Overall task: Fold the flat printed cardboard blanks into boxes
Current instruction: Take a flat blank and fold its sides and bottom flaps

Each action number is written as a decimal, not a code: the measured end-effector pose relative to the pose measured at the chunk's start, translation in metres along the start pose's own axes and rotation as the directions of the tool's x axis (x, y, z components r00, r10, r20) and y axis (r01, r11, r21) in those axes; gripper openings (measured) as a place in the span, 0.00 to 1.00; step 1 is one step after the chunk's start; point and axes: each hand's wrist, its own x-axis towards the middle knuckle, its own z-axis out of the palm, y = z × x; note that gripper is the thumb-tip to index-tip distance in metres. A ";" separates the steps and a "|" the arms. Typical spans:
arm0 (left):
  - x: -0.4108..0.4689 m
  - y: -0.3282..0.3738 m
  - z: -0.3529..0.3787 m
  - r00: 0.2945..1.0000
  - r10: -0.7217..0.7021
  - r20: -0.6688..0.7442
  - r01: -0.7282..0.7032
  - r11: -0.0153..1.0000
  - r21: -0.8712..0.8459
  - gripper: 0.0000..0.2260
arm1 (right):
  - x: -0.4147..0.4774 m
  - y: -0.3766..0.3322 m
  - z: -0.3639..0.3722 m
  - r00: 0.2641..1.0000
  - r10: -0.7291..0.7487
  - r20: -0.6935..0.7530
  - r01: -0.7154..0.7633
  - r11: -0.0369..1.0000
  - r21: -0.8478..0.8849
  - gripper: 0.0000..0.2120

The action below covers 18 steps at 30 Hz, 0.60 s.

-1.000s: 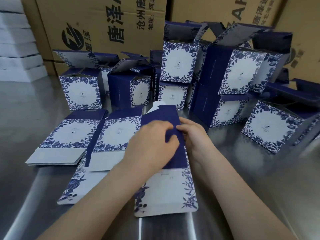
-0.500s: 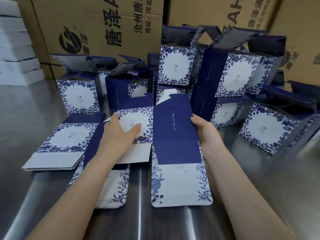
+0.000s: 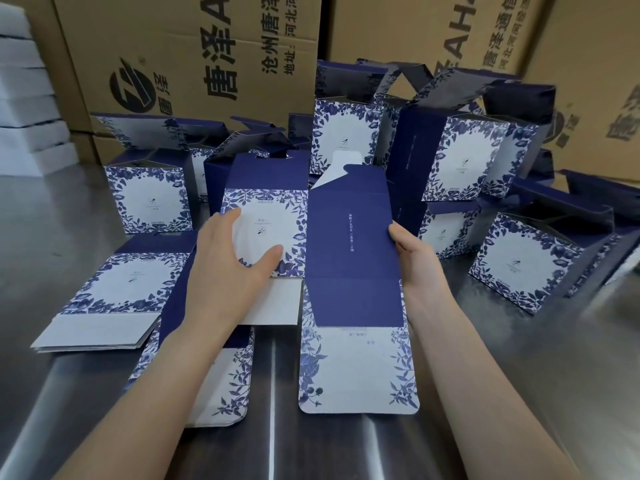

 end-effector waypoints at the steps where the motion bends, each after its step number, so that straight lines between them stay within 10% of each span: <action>1: 0.000 0.000 0.000 1.000 0.018 -0.007 -0.018 1.000 0.001 0.32 | -0.001 0.000 0.001 1.000 0.000 0.003 0.000 1.000 0.003 0.17; 18: -0.006 0.014 -0.005 0.992 0.080 0.102 -0.061 0.982 -0.178 0.34 | -0.006 -0.001 0.009 0.999 -0.049 0.011 0.049 0.999 0.003 0.18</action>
